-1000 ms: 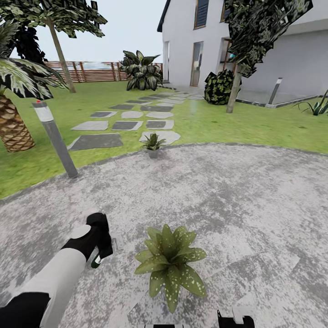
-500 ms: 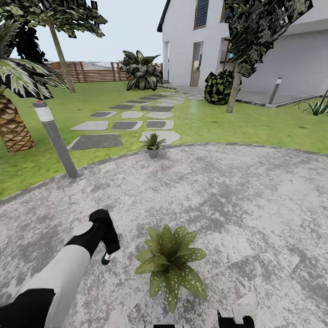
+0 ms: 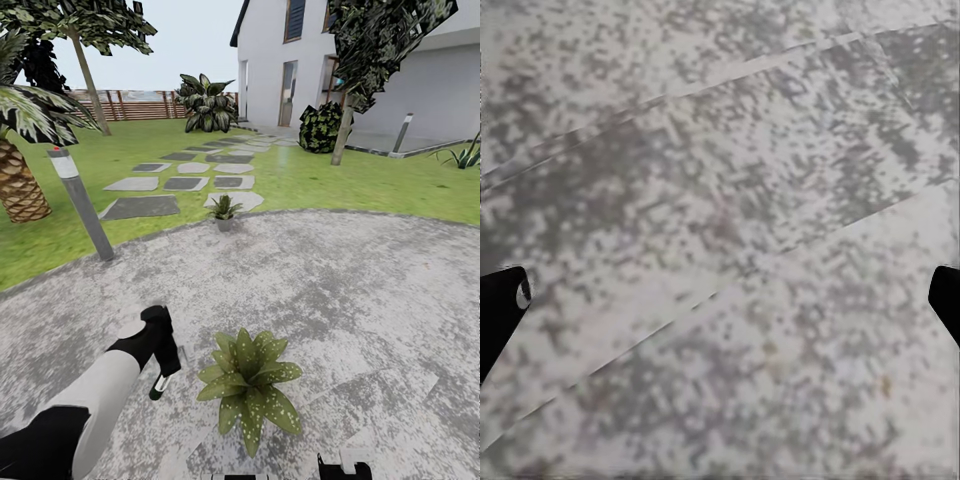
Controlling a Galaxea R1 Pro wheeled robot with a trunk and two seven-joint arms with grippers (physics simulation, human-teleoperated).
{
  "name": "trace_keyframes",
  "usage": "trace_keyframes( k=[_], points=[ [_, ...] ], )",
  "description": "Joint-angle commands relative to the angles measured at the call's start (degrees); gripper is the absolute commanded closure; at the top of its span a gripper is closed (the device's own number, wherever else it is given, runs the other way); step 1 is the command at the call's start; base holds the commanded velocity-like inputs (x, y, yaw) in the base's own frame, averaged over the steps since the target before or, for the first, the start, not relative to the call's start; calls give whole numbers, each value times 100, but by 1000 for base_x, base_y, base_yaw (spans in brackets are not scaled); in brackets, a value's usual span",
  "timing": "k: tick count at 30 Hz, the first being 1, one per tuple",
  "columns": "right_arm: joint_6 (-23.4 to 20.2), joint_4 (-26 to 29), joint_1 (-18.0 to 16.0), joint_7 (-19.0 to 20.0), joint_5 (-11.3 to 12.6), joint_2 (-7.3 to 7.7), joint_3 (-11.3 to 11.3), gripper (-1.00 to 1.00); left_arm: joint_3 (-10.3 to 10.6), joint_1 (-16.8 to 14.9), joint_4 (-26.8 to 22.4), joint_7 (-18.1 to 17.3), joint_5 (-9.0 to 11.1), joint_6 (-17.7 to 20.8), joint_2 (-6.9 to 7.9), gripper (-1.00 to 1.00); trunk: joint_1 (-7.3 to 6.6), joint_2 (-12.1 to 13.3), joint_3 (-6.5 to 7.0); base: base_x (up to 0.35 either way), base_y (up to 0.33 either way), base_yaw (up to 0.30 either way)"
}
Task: Pick up the pesticide atomizer in the garden and spray insectifuge to fully cover both potted plants in the garden.
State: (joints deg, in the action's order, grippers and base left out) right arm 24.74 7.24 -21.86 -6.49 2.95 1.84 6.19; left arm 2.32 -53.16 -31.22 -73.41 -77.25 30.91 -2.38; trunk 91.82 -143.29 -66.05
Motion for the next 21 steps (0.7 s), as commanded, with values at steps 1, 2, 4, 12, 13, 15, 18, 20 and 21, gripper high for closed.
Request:
trace_keyframes(
  k=[1,2,4,12,13,15,18,20,21],
  points=[
    [14,-3,-3,-28,31,1,49,-100,9,-2,-7,-34,-17,63,-5,100,-2,-2,-5,-203,-83,0],
    [14,-3,-3,-28,31,4,49,-100,6,-2,-7,-30,-15,58,-8,100,-2,-2,-5,-274,-121,0],
    [14,-3,-3,-28,31,3,49,-100,2,-2,-7,-31,-18,56,-1,100,-2,-2,-5,-310,-52,0],
    [14,-3,-3,-28,31,9,49,-100,-11,-2,-14,-24,-10,53,15,100,-2,-2,-5,-340,-4,0],
    [14,-3,-3,-28,31,10,49,-100,-12,-2,-15,-24,-10,55,12,100,-2,-2,-5,-342,0,0],
    [14,4,-3,-28,33,10,42,-100,-12,-2,-16,-24,-10,48,10,100,-2,-2,-5,-342,0,0],
    [14,5,-3,-29,37,10,40,-100,-12,-2,-8,-24,-10,53,9,100,-2,-2,-5,-342,0,0],
    [14,6,-3,-29,33,10,40,-100,-12,-2,-7,-24,-10,54,9,100,-2,-2,-5,-342,0,0],
    [14,6,-3,-30,33,10,45,-100,-12,-2,-7,-24,-8,54,13,100,-2,-2,-5,-342,0,0]
  ],
)
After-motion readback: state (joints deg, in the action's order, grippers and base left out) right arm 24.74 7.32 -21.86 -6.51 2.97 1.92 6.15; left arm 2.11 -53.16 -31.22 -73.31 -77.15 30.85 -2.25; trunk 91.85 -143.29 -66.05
